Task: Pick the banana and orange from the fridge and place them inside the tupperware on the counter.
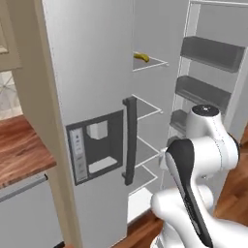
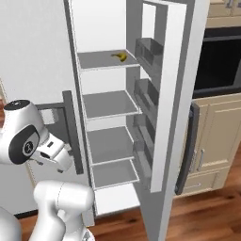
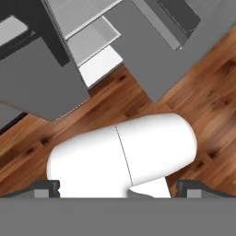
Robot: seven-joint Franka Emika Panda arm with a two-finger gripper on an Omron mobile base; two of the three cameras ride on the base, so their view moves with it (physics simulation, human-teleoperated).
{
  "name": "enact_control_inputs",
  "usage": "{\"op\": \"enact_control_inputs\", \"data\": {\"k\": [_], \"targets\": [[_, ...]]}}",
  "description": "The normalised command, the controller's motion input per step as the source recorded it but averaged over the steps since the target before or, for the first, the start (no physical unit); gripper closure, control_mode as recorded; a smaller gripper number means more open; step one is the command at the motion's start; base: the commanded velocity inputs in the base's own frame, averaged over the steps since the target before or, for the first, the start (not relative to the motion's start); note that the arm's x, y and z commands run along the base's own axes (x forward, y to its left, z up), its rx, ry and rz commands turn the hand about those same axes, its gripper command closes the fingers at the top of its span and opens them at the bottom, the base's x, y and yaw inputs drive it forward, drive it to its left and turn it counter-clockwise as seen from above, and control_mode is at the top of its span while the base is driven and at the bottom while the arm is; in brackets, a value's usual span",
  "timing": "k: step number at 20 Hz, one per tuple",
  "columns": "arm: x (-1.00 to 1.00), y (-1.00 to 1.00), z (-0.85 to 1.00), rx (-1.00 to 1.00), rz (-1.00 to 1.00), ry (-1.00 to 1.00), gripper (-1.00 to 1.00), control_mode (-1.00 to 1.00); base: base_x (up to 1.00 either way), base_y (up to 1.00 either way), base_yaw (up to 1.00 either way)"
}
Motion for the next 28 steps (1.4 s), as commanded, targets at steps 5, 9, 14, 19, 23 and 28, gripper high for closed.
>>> {"op": "enact_control_inputs", "data": {"k": [5, 9, 14, 19, 23, 28], "targets": [[0.00, 0.00, 0.00, 0.00, 0.00, 0.00, -1.00, 1.00, 0.40, -0.16, 0.49], [0.00, 0.00, 0.00, 0.00, 0.00, 0.00, -1.00, 1.00, 0.39, -0.29, 0.54], [0.00, 0.00, 0.00, 0.00, 0.00, 0.00, -1.00, 1.00, 0.49, -0.37, 0.34], [0.00, 0.00, 0.00, 0.00, 0.00, 0.00, -1.00, 1.00, 0.45, -0.36, 0.20], [0.00, 0.00, 0.00, 0.00, 0.00, 0.00, -1.00, 1.00, 0.25, -0.42, 0.09], [0.00, 0.00, 0.00, 0.00, 0.00, 0.00, -1.00, 1.00, 0.24, -0.39, 0.03]]}}
